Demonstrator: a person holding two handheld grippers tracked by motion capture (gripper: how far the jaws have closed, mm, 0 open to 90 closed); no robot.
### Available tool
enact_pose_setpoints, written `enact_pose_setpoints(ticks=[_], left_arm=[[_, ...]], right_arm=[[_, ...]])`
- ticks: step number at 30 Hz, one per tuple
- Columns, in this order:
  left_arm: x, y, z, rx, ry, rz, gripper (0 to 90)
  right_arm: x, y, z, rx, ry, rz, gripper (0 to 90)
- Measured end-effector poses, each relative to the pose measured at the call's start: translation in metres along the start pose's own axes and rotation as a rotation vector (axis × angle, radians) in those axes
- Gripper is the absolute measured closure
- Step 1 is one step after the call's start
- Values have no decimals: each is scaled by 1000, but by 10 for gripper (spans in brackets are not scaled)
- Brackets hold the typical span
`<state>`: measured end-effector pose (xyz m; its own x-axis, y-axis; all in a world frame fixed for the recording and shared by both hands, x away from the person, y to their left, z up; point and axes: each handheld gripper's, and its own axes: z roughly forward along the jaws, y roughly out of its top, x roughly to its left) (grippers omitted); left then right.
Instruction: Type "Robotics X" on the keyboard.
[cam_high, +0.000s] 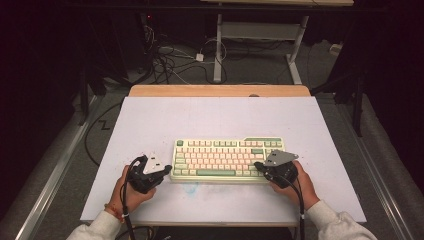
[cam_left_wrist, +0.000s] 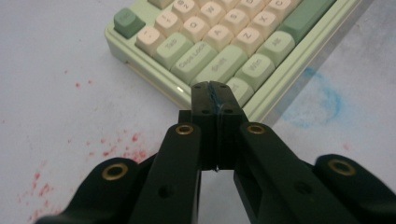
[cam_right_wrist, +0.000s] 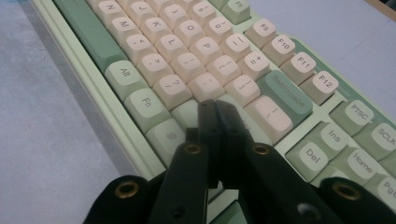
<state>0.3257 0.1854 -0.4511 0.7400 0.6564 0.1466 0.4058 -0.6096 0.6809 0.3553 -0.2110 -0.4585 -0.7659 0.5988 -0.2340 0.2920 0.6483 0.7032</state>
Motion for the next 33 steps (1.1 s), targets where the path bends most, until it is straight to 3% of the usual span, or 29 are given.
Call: enact_pose_setpoints(ticks=[17, 29, 33], left_arm=[[-11, 68, 39, 50, -74, 73, 876], [-13, 93, 68, 103, -82, 93, 871], [-13, 97, 76, 122, -64, 100, 869]], right_arm=[[2, -1, 0, -4, -9, 0, 899], [2, -1, 0, -7, -8, -5, 899], [2, -1, 0, -8, -8, -3, 899]])
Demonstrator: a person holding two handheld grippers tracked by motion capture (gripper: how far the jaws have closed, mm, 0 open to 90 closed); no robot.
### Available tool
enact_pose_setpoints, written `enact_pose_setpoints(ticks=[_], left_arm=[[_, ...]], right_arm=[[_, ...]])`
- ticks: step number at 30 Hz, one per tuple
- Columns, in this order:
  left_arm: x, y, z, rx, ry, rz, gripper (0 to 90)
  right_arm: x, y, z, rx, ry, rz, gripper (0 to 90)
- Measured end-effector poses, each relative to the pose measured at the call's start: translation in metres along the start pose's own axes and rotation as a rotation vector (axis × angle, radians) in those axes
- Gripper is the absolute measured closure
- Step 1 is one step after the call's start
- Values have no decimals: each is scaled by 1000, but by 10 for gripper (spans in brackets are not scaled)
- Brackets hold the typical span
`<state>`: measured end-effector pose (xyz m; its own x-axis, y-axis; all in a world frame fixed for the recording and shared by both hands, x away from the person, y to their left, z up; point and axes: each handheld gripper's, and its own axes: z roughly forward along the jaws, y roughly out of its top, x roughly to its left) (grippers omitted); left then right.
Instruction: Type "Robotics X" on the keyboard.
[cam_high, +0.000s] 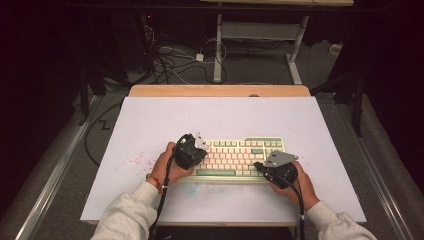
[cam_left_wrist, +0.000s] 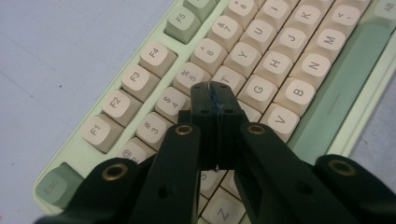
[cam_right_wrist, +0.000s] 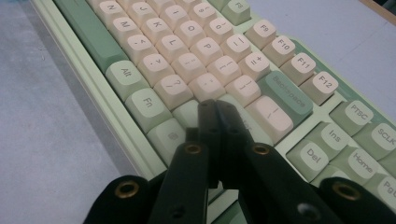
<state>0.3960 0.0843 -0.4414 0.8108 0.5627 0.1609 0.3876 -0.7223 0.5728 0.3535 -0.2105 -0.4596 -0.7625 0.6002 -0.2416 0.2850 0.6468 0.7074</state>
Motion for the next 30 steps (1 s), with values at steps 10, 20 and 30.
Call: enact_pose_setpoints(ticks=[10, 20, 30], left_arm=[[1, 6, 6, 5, -2, 0, 864], [-2, 6, -3, -38, 30, 18, 841], [-1, -19, -40, -202, 87, 45, 525]], right_arm=[[0, 0, 0, 0, 0, -4, 899], [1, 1, -3, -6, -4, -8, 900], [-6, 4, -20, -59, -18, 9, 900]])
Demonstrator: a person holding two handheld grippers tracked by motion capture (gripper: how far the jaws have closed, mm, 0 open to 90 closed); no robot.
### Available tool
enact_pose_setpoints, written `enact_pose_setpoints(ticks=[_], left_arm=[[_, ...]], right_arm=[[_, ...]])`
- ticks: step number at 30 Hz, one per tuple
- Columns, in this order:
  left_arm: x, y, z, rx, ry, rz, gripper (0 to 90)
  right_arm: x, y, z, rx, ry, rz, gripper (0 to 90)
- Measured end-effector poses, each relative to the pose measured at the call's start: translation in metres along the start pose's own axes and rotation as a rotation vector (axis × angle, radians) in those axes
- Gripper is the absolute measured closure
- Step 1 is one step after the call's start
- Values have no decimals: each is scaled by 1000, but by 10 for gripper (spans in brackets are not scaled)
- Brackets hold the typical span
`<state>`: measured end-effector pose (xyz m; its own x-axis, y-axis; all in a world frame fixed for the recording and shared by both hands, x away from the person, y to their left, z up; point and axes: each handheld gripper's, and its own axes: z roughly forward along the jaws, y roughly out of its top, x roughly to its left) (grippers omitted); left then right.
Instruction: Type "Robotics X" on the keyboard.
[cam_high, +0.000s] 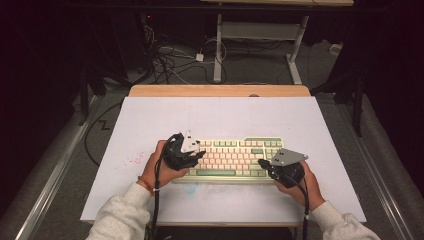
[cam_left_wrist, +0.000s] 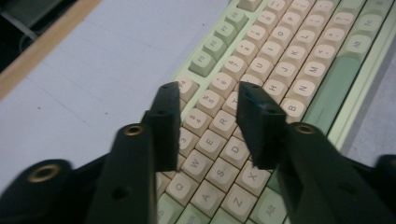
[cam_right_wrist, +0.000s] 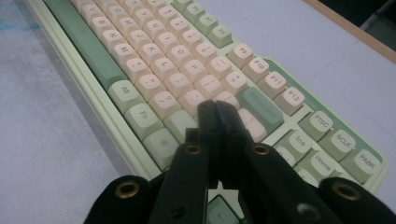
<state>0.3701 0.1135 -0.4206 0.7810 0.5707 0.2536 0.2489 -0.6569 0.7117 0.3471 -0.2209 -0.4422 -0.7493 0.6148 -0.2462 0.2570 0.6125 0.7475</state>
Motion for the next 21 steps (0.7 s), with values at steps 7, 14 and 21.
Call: enact_pose_setpoints(ticks=[7, 14, 21], left_arm=[[-5, -22, -14, -59, 60, -5, 269], [-8, -40, -22, -88, 74, -7, 207], [-14, -58, -27, -55, 84, -7, 181]], right_arm=[[-1, 2, -7, -19, -3, 1, 900], [0, 4, -9, -25, -4, 2, 900], [0, 6, -7, -24, 1, -3, 900]])
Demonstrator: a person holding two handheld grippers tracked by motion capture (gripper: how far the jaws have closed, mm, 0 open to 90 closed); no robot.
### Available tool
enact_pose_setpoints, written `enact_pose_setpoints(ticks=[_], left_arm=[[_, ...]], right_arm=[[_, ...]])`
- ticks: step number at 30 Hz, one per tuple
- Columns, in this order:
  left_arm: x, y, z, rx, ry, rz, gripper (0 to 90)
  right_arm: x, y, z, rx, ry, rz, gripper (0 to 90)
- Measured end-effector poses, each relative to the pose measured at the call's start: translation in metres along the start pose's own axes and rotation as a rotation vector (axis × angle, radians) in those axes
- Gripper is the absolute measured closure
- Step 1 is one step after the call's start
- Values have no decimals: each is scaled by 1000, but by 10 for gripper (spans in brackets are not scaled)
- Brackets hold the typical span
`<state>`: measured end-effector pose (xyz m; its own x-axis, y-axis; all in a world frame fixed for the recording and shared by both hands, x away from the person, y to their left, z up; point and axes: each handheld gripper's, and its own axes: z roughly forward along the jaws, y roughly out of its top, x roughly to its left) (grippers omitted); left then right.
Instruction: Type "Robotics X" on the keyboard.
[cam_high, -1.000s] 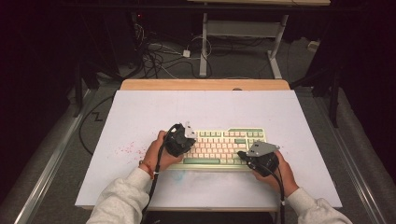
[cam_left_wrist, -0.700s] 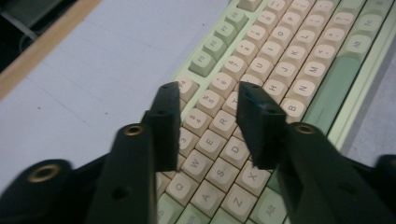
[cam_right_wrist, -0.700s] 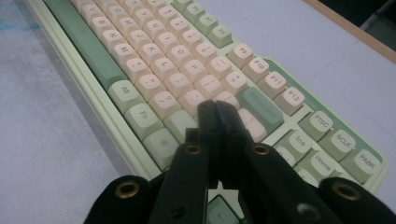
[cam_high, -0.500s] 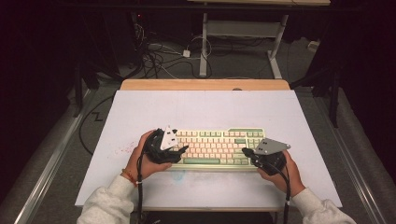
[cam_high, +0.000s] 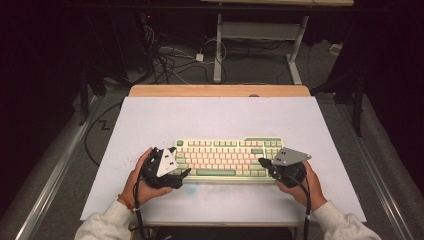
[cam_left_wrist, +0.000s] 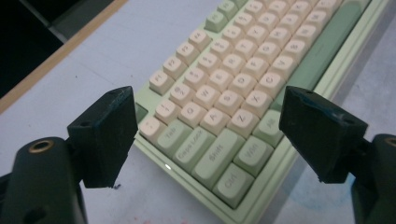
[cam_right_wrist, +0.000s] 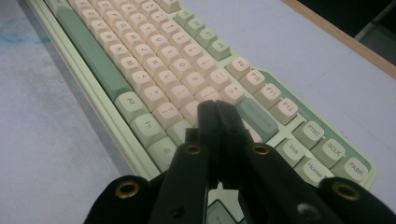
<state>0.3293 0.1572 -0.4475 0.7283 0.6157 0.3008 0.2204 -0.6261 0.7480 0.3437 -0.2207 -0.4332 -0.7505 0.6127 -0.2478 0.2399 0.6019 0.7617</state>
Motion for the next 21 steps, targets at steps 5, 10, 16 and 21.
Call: enact_pose_setpoints(ticks=[5, 10, 16, 21], left_arm=[[-4, -12, -2, 25, 23, 0, 175], [-7, -22, -6, 48, 26, -2, 175], [-8, -32, -11, 59, 35, -22, 175], [-7, -38, -14, 77, 32, -30, 175]], right_arm=[[1, 3, 2, -2, 3, 0, 900], [2, 7, 7, 1, 10, -5, 900], [6, 16, 19, 2, 26, -16, 900], [9, 27, 32, 5, 38, -27, 900]])
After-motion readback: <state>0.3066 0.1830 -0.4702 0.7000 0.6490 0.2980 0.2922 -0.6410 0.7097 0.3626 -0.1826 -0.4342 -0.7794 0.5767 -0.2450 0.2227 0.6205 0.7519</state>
